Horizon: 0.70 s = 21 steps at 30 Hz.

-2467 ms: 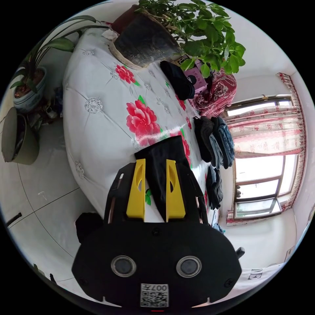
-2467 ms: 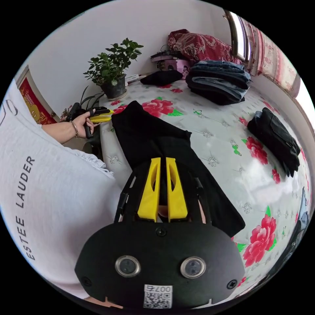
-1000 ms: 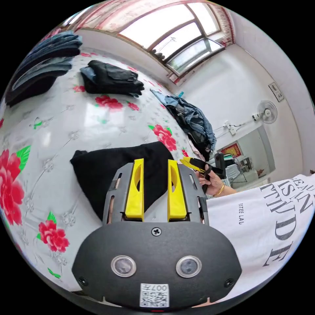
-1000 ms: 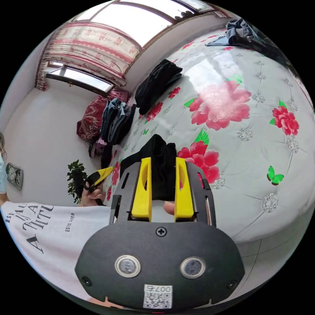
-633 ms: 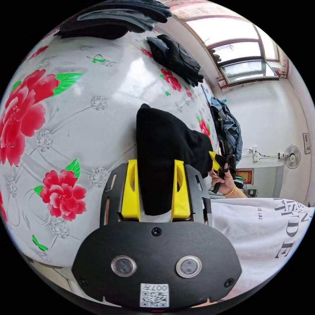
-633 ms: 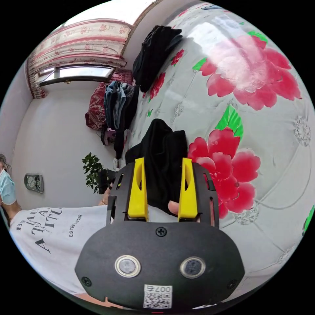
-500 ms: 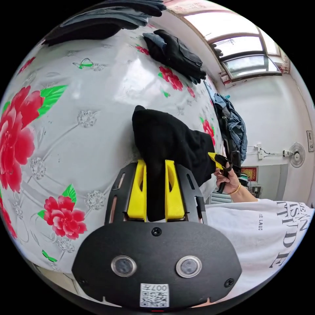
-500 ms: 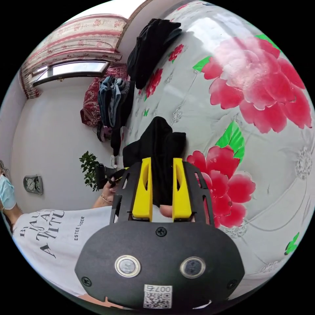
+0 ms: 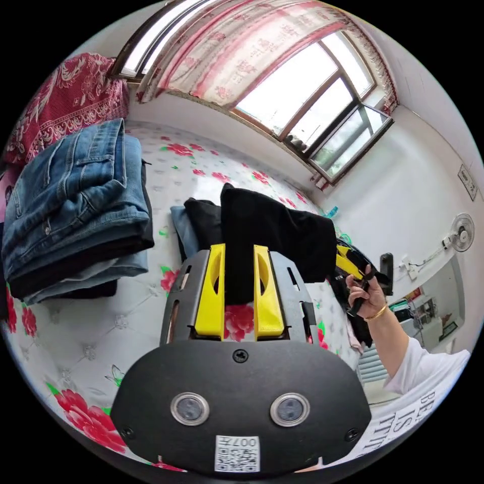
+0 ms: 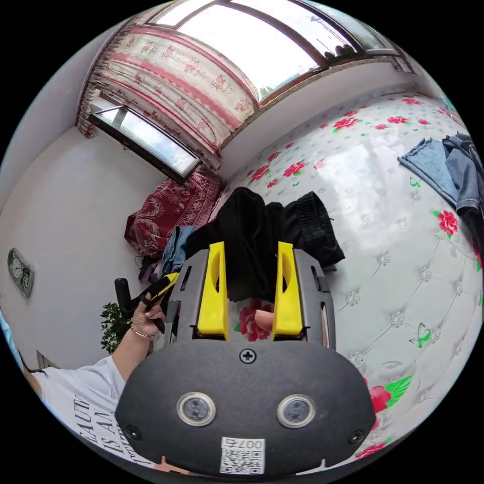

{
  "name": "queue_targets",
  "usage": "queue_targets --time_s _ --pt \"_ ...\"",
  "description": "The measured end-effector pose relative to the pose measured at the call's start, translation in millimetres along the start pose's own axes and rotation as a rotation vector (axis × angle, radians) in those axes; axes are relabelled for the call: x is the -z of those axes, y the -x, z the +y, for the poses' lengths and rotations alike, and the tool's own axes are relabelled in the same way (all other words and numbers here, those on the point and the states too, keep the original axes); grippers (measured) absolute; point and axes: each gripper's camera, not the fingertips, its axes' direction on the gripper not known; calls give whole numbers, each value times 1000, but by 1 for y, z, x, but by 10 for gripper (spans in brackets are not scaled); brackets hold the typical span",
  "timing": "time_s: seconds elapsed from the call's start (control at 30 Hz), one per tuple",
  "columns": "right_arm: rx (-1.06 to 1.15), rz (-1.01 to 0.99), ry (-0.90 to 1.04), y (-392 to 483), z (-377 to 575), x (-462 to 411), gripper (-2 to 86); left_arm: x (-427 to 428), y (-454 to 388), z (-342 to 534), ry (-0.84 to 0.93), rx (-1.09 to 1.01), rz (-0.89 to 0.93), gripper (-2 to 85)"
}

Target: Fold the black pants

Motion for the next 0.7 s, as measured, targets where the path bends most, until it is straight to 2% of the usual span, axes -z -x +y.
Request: queue_targets --time_s 0.1,0.13,0.2,0.27,0.3,0.37,0.47,0.57,0.63,0.7 --pt "38 66 21 -7 19 -6 107 -34 -8 33 108 -37 -31 84" --pt "42 102 64 -16 38 -8 108 -51 -13 60 199 -75 -67 86" --pt "54 214 135 -33 72 -4 109 -70 -23 109 338 -142 -152 83" --pt "91 430 177 -54 113 25 110 -75 -40 175 465 -218 -263 50" --pt "96 488 178 -60 121 38 111 -72 -45 189 477 -234 -286 36" --pt "88 753 136 -78 137 99 116 -57 -69 234 498 -288 -325 14" --pt "11 1068 23 -98 130 193 122 -50 -89 265 541 -261 -305 26" --pt "-116 1265 -54 -122 118 277 122 -65 -101 282 622 -210 -272 42" --pt "-206 1337 -26 -142 116 309 115 -78 -110 287 667 -196 -270 42" --pt "-336 1409 122 -171 118 322 97 -81 -118 284 655 -176 -338 27"
